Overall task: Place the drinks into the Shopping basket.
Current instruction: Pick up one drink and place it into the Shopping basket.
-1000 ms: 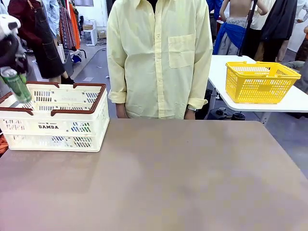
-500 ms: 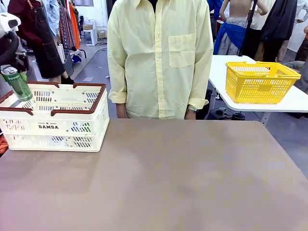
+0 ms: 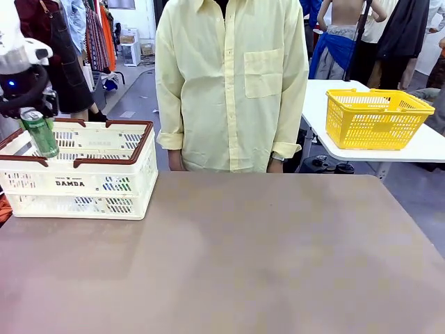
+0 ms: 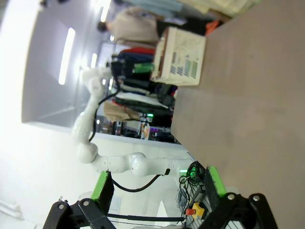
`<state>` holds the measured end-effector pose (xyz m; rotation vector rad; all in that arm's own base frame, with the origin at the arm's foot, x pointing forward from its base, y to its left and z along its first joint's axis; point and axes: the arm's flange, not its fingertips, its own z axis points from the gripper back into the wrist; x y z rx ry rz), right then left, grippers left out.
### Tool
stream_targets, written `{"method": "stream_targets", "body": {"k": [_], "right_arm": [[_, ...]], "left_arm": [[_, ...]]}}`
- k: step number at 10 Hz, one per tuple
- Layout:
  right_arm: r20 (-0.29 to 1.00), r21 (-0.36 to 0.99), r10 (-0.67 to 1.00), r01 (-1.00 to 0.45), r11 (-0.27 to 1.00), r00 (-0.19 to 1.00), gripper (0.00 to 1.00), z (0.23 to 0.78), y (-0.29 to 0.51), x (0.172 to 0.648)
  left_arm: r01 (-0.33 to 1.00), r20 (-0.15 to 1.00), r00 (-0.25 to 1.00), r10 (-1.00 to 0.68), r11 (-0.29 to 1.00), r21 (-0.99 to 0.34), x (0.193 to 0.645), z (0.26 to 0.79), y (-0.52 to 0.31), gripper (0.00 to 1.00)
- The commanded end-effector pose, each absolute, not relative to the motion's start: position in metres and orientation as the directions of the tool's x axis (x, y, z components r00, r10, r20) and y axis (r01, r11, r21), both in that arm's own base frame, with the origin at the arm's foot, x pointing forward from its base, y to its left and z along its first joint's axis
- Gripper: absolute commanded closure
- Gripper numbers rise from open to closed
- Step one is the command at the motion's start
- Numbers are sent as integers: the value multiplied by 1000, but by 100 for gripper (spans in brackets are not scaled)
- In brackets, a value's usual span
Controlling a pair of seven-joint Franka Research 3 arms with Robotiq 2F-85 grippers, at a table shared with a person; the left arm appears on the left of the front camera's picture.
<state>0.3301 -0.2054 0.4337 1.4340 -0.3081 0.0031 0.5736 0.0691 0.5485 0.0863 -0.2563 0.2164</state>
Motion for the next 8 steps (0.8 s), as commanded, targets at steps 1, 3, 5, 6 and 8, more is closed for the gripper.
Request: {"method": "stream_targets", "body": {"k": [1, 3, 5, 6, 8], "right_arm": [[199, 975, -190, -175, 134, 962, 0, 440, -203, 331], [199, 975, -190, -175, 134, 962, 0, 440, -203, 331], [199, 975, -190, -175, 134, 962, 0, 440, -203, 331], [199, 975, -190, -175, 134, 962, 0, 440, -203, 331], [199, 975, -190, -175, 134, 962, 0, 440, -203, 331]], "left_arm": [[-195, 198, 963, 182, 980, 47, 590, 540, 78, 100], [-218, 131, 969, 211, 975, 42, 603, 506, 83, 100], [-189, 80, 979, 187, 982, 18, 611, 480, 82, 100], [-183, 58, 982, 182, 983, 5, 614, 471, 81, 100], [-184, 34, 982, 185, 983, -24, 618, 460, 81, 84]]}}
